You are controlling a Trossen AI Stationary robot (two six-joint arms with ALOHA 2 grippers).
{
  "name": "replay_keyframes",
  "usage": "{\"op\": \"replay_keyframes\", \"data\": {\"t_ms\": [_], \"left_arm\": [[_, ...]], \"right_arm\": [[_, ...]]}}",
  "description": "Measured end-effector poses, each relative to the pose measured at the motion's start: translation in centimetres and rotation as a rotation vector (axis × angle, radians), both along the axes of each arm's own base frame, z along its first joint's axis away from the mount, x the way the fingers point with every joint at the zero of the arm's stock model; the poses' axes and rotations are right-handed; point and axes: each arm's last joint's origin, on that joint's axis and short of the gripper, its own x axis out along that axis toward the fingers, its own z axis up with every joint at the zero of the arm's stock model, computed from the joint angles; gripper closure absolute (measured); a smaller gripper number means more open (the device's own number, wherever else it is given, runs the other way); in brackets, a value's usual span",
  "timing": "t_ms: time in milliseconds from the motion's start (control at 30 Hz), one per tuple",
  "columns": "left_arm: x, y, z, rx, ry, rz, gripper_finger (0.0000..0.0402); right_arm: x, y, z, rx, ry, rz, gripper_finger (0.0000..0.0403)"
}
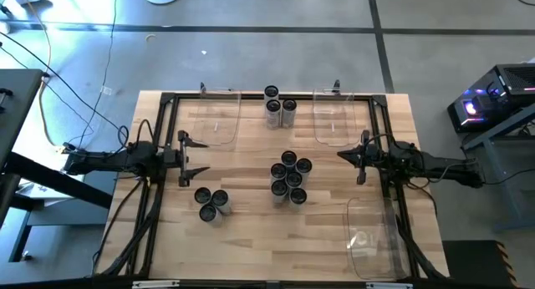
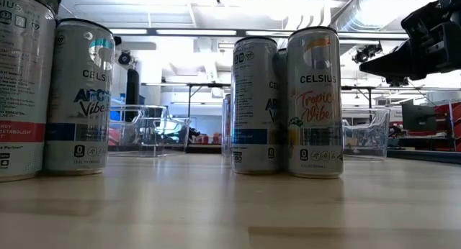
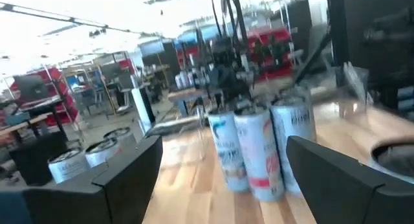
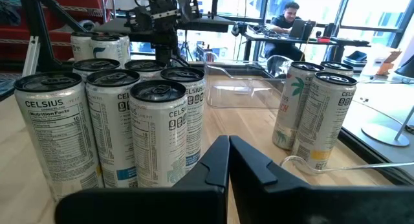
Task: Sort soda cans
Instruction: Put the white-pink soda can into the top left transparent bin
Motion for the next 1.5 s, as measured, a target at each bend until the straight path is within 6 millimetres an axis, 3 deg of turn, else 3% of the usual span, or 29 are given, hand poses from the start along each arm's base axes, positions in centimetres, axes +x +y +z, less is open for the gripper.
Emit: {"op": "replay_keyframes", "data": {"t_ms": [200,333,467,767,900,1133,1333,1500], "left_arm": [[-0.3,0.0,1.5,-0.313,-0.175,-0.061,0.0076],[-0.7,0.0,2.6,-0.341,-0.297,-0.086,0.0076],[-1.3,0.0,4.0,-0.28,-0.452,-0.115,0.0076],[-0.7,-0.7,5.4,0.003,-0.579,-0.279,0.0076],[1.2,-0.4,6.7,-0.026,-0.523,-0.114,0.0076],[6.2,0.7,8.3,-0.197,-0.301,0.298,0.0076],[9.4,0.9,8.1,-0.057,-0.128,0.323,0.0076],[12.1,1.6,8.9,-0.131,-0.088,0.214,0.0076]], "right_arm": [[0.0,0.0,0.0,0.0,0.0,0.0,0.0398],[0.0,0.0,0.0,0.0,0.0,0.0,0.0398],[0.0,0.0,0.0,0.0,0.0,0.0,0.0398],[0.0,0.0,0.0,0.0,0.0,0.0,0.0398],[0.0,0.0,0.0,0.0,0.0,0.0,0.0398],[0.0,0.0,0.0,0.0,0.0,0.0,0.0398],[0.0,0.0,0.0,0.0,0.0,0.0,0.0398],[0.0,0.0,0.0,0.0,0.0,0.0,0.0398]]}}
